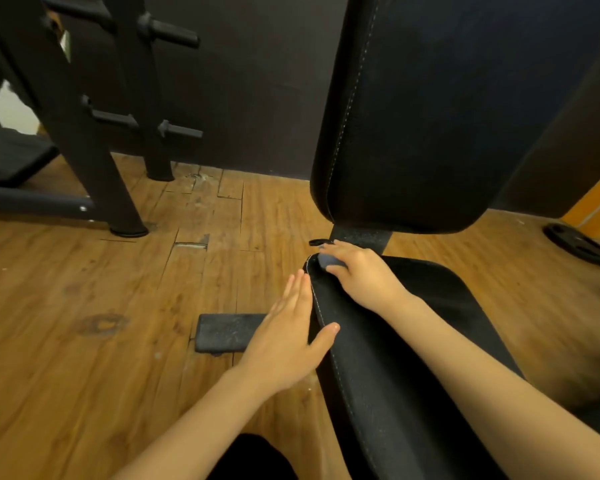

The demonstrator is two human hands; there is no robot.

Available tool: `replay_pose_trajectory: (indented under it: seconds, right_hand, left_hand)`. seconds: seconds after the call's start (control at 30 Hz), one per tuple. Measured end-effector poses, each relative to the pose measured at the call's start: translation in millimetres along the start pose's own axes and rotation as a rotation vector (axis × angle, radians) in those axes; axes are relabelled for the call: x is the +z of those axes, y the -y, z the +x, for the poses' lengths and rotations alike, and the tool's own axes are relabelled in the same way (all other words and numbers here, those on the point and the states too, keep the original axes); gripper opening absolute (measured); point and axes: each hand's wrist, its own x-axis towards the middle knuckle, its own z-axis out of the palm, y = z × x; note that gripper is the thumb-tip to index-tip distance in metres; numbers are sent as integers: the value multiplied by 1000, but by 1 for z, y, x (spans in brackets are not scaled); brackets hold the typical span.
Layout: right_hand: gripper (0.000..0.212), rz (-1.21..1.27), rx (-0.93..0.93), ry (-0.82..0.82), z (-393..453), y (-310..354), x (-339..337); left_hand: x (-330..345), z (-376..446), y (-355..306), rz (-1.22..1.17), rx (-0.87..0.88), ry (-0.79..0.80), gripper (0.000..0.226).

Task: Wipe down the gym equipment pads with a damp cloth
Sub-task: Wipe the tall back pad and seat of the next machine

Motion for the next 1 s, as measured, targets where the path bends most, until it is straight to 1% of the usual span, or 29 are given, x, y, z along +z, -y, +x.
replay_pose_trajectory:
  seconds: [0.13, 0.2, 0.27, 0.37, 0.43, 0.53, 0.57, 0.67, 0.73, 0.77, 0.8, 0.93, 1.0]
  right_hand:
    - [46, -16, -107, 26, -38, -5, -6]
    - [46, -9, -138, 48, -42, -8, -9]
    - [43, -15, -108, 53, -23, -6, -10]
    - [40, -11, -36, 16, 4, 3, -1]
    - [43, -25, -23, 20, 2, 4, 4]
    - [46, -19, -29, 31, -19, -16, -4]
    - [45, -2, 7, 8, -27, -28, -10]
    - [44, 10, 191, -73, -49, -61, -30]
    - [44, -21, 269, -87, -54, -67, -33]
    - [44, -44, 280, -86, -50, -64, -30]
    - [44, -61, 264, -83, -44, -55, -26]
    - [47, -70, 54, -13, -18, -7, 1]
    - [47, -39, 28, -5, -20, -11, 0]
  left_hand:
    - [1, -1, 0, -11, -10, 3, 83]
    - [2, -3, 1, -22, -14, 4, 84]
    - [3, -2, 2, -40, -18, -2, 84]
    - [6, 0, 3, -58, -18, -11, 84]
    - [7, -1, 3, -68, -13, -11, 83]
    - [5, -1, 4, -50, -10, -9, 84]
    - [4, -1, 5, -32, -9, -6, 84]
    - [-1, -1, 5, 17, 18, -10, 85]
    - [-2, 0, 4, 35, 42, -18, 84]
    - [-2, 1, 3, 42, 47, -23, 84]
    - [-2, 3, 1, 47, 46, -31, 84]
    - [-1, 18, -8, 60, 19, -89, 84]
    - [-1, 22, -11, 67, -2, -83, 84]
